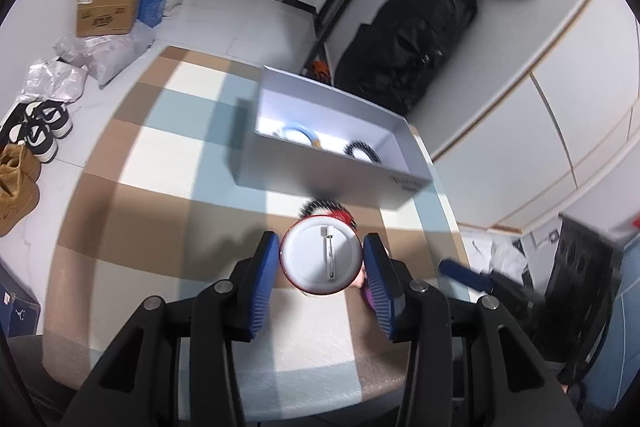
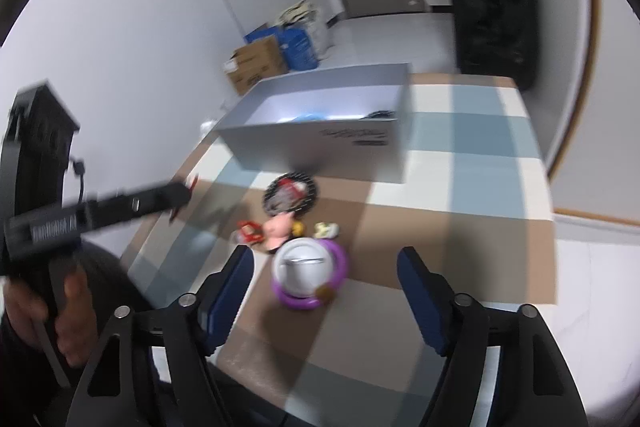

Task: Organize jewelry
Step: 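Lift the badge toward the box with the left gripper while the right gripper grasps the red pendant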

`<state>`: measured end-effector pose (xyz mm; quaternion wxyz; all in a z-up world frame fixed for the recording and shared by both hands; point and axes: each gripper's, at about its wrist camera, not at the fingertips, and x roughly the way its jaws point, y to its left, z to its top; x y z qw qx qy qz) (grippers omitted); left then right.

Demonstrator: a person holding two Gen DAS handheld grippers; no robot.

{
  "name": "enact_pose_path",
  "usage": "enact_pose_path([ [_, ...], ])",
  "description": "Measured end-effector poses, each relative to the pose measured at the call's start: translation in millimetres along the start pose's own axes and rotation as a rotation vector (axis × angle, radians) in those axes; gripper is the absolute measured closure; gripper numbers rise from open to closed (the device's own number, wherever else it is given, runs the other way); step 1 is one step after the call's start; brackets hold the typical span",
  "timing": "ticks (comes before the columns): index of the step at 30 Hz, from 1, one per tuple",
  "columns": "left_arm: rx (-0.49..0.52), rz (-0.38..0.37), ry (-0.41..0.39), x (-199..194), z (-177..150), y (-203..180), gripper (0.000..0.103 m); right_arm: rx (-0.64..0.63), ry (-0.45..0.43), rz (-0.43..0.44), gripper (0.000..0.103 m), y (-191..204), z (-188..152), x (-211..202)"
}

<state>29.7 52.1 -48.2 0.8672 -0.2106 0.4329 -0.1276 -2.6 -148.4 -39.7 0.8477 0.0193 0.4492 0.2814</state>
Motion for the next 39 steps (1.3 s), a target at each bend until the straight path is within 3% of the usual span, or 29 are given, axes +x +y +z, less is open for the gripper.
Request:
enact_pose_path([
  [6, -0.057, -0.008, -0.030, -6.9, 8.6, 15.8, 0.066, -0.101, 0.041, 0.000, 0.047, 24.6, -2.0, 17.1],
  [13, -0.084, -0.017, -0.045, -9.0, 14.2, 26.6, 0.066, -0.201, 0.005, 0.060, 0.048, 53.6, 3.4, 26.4],
  [17, -0.089, -0.018, -0.036, -8.7, 14.0, 30.6, 0.066, -0.232, 0.025, 0.076, 0.056, 65.4, 8.6, 42.1],
  [20, -0.093, -0.021, -0.032, -9.0, 15.1, 35.6, 0.066, -0.233, 0.057, 0.057, 0.070, 68.3, 10.4, 56.8],
  [26, -0.102, -0.024, -0.024, -9.6, 17.0, 40.6, 0.066, -0.254, 0.073, 0.000, 0.072, 69.4, 11.4, 71.4],
  [31, -0.092, -0.025, -0.026, -10.4, 19.2, 39.5, 0.066, -0.258, 0.096, -0.035, 0.088, 68.3, 11.8, 79.9],
  [39, -0.064, -0.018, -0.034, -10.6, 23.2, 32.3, 0.066, -0.179, 0.062, 0.000, 0.088, 59.8, 22.4, 73.0],
])
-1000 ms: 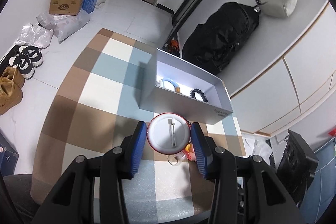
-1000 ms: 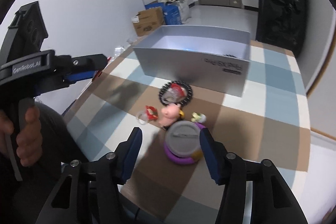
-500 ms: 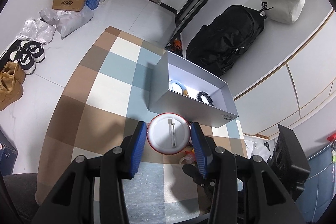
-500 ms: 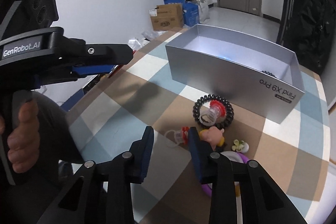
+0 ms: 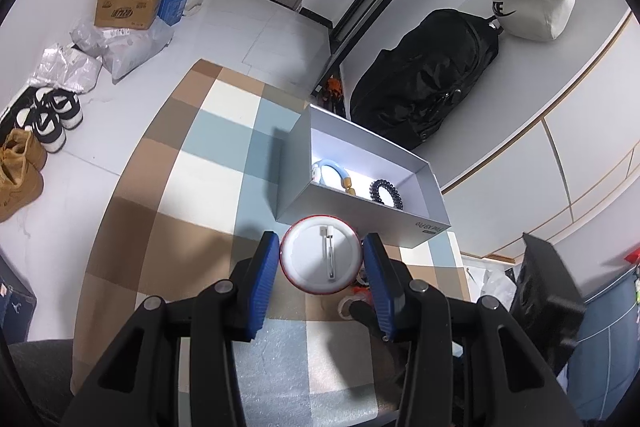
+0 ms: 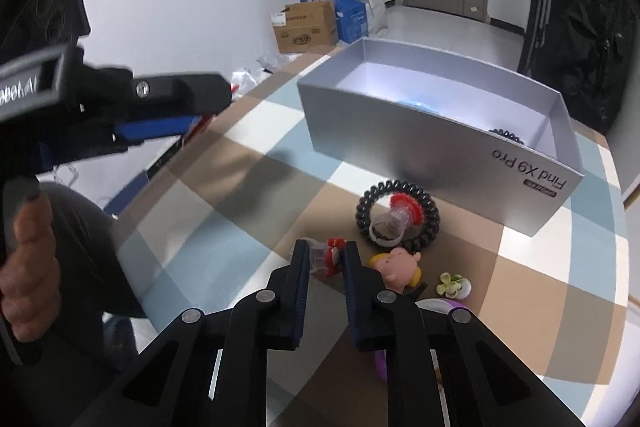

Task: Organize jewelry
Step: 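Lift the badge toward the box with the left gripper while the right gripper grasps the red pendant, then lower both held items into the silver box and open both grippers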

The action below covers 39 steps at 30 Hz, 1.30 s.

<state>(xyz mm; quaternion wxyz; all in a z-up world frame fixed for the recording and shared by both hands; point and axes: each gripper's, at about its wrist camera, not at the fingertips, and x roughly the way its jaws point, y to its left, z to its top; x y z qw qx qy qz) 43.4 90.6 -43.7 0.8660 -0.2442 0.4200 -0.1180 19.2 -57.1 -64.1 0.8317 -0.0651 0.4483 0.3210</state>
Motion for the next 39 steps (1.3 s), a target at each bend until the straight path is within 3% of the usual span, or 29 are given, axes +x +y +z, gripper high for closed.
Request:
enact_pose_path([
  [9, 0.077, 0.034, -0.022, 7.5, 15.4, -22.4, 0.066, 0.123, -0.103, 0.071, 0.088, -26.9, 18.6, -27.0],
  [20, 0.160, 0.062, -0.027, 25.3, 38.5, -52.0, 0.065, 0.249, -0.183, 0.094, 0.088, -73.9, 54.8, -56.5],
  [26, 0.182, 0.049, -0.004, 43.8, 51.0, -55.3, 0.065, 0.273, -0.194, 0.113, 0.088, -99.0, 78.6, -54.7],
  [39, 0.181, 0.014, 0.077, 78.4, 60.5, -50.4, 0.065, 0.346, -0.174, 0.152, 0.088, -132.6, 83.3, -27.3],
])
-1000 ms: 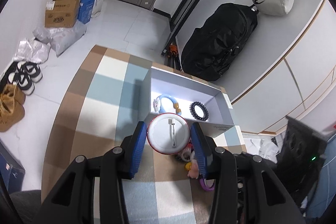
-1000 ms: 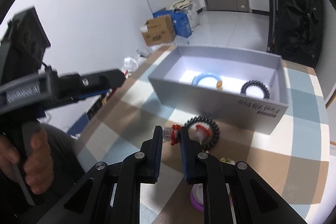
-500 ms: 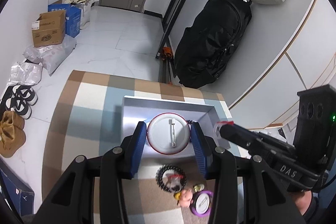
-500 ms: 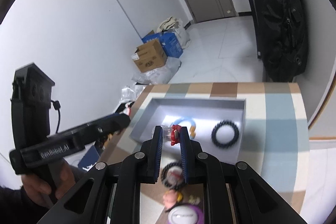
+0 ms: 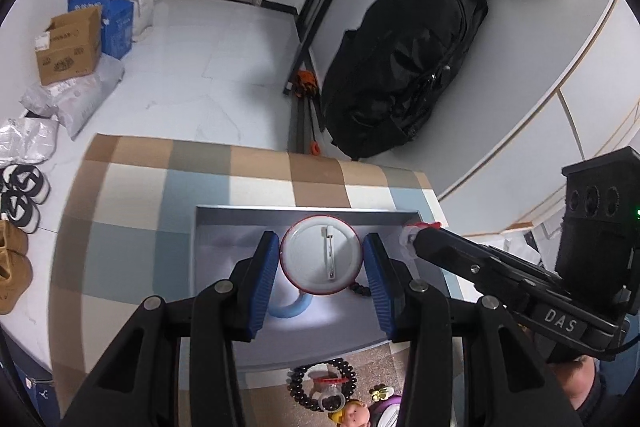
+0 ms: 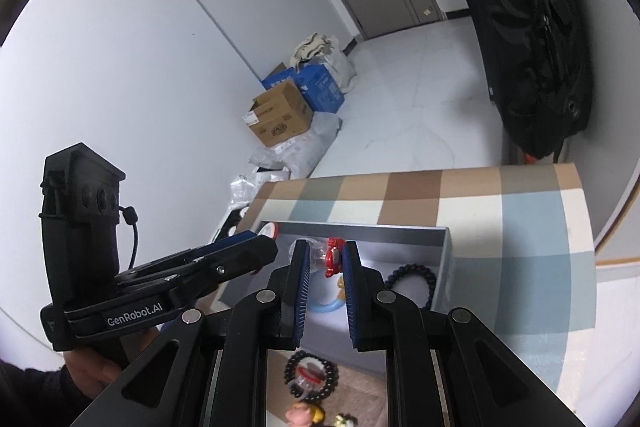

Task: Organize jewelry
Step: 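Lower both held items into the silver box and open both grippers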

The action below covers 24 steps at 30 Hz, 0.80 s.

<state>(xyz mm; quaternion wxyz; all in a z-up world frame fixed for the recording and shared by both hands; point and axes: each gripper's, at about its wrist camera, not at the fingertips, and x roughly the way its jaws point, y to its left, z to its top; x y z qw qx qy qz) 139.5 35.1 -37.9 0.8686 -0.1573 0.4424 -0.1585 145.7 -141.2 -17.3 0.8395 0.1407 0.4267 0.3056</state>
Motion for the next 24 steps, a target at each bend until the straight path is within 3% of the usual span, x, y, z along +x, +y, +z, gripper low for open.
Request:
enact_pose_path([
  [12, 0.006, -0.033, 0.034, 10.1, -0.2, -1.0, 0.065, 0.063, 0.027, 0.006, 0.087, -15.9, 0.7, 10.9],
  [20, -0.025, -0.048, 0.049, 12.8, 0.5, 1.6, 0.064, 0.066, -0.006, -0.005, 0.085, -16.5, 0.1, 0.5],
  [22, -0.036, -0.049, 0.049, 12.2, 0.1, 3.2, 0.053, 0.065, -0.022, -0.001, 0.083, -16.0, -0.3, -4.3],
  [24, -0.040, -0.055, 0.029, 7.8, -0.5, 3.9, 0.040, 0.068, -0.031, -0.007, 0.071, -15.5, -0.5, -7.9],
])
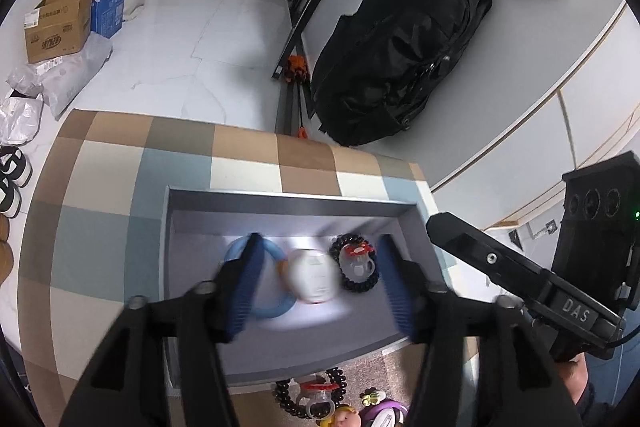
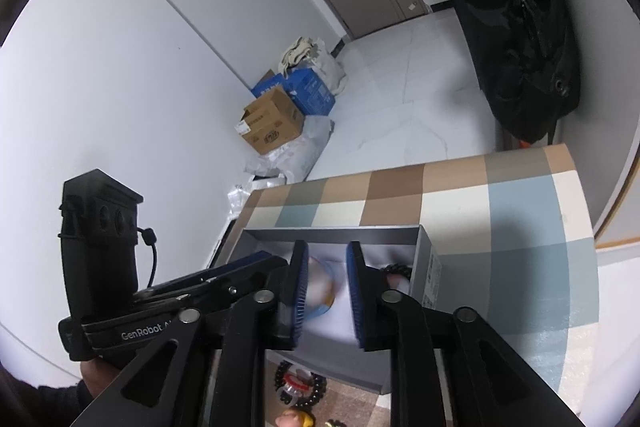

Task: Organize jewelry
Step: 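Lower both held items into the silver box and open both grippers, then move the open left gripper out of the box toward the pink pig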

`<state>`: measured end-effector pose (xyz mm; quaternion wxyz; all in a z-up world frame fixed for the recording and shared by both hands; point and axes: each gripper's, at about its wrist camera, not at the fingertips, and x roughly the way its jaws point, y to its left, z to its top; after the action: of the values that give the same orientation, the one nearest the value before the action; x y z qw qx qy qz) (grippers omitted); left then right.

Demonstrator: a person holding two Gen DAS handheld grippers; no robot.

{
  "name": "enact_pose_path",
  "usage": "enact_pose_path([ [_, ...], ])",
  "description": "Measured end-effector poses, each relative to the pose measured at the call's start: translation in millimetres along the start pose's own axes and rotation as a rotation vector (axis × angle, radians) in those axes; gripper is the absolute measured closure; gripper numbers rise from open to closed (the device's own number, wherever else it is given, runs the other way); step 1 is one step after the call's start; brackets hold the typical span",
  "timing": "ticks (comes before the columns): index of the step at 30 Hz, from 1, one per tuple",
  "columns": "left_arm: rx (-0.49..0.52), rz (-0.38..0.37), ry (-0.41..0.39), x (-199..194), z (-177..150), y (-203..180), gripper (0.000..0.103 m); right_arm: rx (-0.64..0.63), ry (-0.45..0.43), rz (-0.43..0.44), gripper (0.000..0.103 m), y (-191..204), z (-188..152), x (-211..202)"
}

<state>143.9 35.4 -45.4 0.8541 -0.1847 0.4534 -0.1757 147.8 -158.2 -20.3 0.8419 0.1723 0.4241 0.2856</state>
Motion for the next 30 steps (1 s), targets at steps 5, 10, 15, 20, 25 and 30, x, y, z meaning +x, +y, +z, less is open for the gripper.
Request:
enact_pose_path([
  [5, 0.022, 0.015, -0.033, -8.2, -1.5, -5.8, 0.031, 0.013, -0.054, -0.001, 0.046, -1.1, -2.5, -15.6],
  [10, 0.044, 0.078, -0.052, -14.1, -8.4, -10.9, 0.031, 0.012, -0.083, -0.023, 0.030, -2.2, -7.2, -27.3],
  [15, 0.058, 0.104, -0.090, -29.9, -20.5, -16.5, 0.031, -0.012, -0.099, -0.035, 0.020, 2.4, -14.4, -36.9],
  [20, 0.073, 0.137, -0.121, -41.0, -28.3, -25.9, 0.031, -0.065, -0.120, -0.051, 0.009, 12.2, -24.0, -46.6],
  [25, 0.086, 0.167, -0.122, -48.0, -42.5, -31.0, 0.030, -0.119, -0.140, -0.064, 0.002, 20.5, -35.3, -57.9],
  [30, 0.066, 0.172, -0.134, -55.8, -59.7, -29.6, 0.020, -0.130, -0.140, -0.093, 0.000, 20.8, -49.1, -69.4],
])
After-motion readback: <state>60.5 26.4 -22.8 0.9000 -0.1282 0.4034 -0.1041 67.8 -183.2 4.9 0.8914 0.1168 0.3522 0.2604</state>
